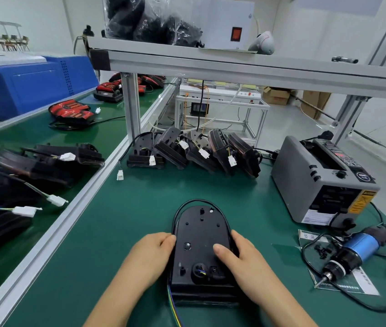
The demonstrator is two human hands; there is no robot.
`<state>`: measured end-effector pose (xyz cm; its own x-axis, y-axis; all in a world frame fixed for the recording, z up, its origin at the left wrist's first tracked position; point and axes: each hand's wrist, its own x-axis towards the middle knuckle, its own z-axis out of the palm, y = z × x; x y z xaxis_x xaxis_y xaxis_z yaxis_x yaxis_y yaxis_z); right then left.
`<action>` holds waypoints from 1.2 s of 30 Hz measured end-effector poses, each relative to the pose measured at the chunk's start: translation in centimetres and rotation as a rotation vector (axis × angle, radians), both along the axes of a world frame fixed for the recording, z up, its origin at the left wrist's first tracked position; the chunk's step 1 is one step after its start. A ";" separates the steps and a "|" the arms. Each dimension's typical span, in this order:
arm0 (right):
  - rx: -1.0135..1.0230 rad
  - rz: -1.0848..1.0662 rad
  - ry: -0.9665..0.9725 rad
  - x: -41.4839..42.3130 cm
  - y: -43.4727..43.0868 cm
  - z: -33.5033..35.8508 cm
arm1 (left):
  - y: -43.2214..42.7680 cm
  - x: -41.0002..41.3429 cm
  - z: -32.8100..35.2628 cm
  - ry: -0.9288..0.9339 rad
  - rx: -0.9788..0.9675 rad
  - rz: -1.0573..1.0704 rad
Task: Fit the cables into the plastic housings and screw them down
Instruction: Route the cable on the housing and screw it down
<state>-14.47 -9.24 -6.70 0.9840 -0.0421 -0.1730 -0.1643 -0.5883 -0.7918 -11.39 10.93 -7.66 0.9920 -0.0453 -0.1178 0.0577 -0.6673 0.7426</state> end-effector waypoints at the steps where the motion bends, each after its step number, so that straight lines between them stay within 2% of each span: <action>1: 0.014 -0.002 -0.019 0.0 0.2 -0.2 | -0.3 -0.3 0.0 -0.016 0.002 -0.013; 4: 0.110 -0.048 -0.051 0.0 0.6 -0.6 | -1.0 -0.8 -0.1 -0.042 0.001 0.005; 7: 0.196 -0.136 -0.079 0.2 0.9 -0.8 | -1.8 -1.4 0.2 -0.013 -0.129 0.025; 11: 0.341 -0.224 -0.109 1.0 0.9 -0.5 | -2.1 -1.8 0.3 0.073 -0.415 0.076; 15: 0.518 -0.325 -0.063 1.8 0.4 0.1 | -2.1 -2.2 0.7 0.258 -0.863 0.147; 17: 0.607 -0.362 -0.040 2.1 0.2 0.1 | -2.1 -2.6 0.4 0.307 -1.018 0.166; 21: 0.672 -0.395 0.005 2.3 0.0 -0.3 | -2.3 -3.4 0.1 0.329 -0.993 0.072; 25: 0.614 -0.352 0.001 2.6 0.3 -0.3 | -2.1 -3.8 0.1 0.315 -1.009 -0.033; 28: 0.544 -0.284 0.032 2.9 0.4 0.2 | -1.8 -4.3 0.3 0.363 -1.099 -0.060; 31: 0.568 -0.232 0.092 3.6 0.0 0.9 | -2.1 -4.7 0.3 0.364 -1.196 -0.008; 36: 0.587 -0.104 0.082 4.0 -0.6 1.4 | -2.5 -4.5 0.6 0.283 -1.253 0.162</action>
<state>-10.51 -9.81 -5.26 0.9624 -0.0122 -0.2714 -0.2717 -0.0336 -0.9618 -15.90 8.39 -7.01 0.9443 -0.1587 -0.2883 0.3286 0.4989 0.8019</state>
